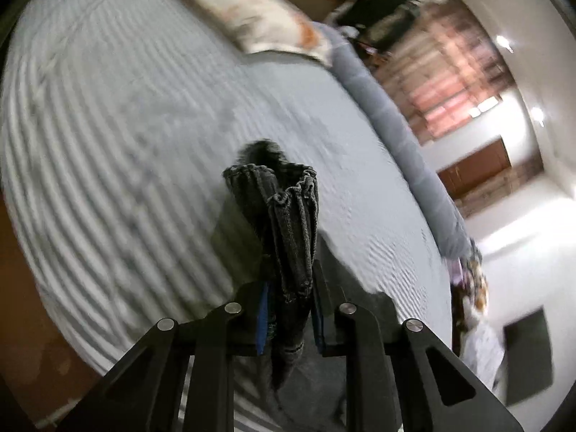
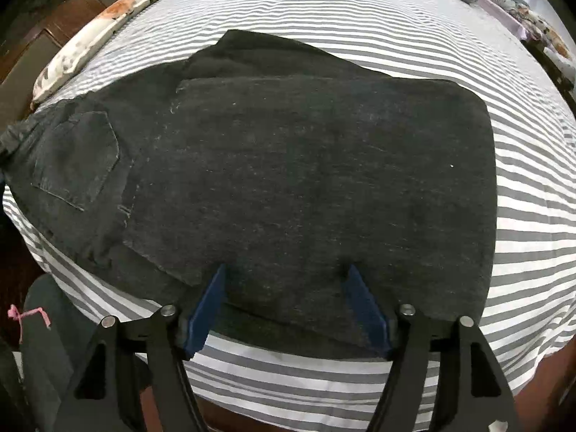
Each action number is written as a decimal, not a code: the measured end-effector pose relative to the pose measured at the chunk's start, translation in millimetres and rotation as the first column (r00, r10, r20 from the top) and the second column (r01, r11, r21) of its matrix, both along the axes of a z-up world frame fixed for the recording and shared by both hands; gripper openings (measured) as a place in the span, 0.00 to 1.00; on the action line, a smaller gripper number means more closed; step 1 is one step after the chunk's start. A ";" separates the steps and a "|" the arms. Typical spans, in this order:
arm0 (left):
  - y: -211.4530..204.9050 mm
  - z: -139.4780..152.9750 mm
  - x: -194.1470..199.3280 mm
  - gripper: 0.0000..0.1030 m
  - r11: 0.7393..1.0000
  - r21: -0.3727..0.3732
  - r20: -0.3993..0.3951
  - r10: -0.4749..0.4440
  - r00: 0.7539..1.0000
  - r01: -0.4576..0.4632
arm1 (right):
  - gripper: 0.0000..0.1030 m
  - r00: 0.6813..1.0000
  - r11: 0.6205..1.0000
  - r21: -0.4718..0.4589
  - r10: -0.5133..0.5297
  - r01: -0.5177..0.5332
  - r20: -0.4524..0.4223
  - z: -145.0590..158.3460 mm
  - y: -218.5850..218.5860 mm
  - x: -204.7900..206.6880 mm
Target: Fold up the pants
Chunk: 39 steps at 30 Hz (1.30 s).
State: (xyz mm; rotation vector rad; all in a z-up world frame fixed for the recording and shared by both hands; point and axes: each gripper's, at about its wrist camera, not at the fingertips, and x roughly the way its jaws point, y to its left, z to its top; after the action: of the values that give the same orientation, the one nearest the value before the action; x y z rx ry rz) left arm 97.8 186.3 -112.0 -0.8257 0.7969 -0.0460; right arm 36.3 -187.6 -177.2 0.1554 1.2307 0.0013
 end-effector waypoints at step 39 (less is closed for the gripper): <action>-374.5 -10.0 -47.7 0.44 0.462 0.366 -0.192 -0.812 0.551 0.808 | 0.67 0.903 0.578 0.764 -0.430 0.287 -0.014 -7.4 -185.6 -41.6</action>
State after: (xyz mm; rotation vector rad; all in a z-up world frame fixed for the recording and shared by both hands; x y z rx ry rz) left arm 50.1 -188.2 -122.0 0.0476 1.0928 -0.7280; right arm -5.3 -373.2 -184.6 1.1336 0.9307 0.1745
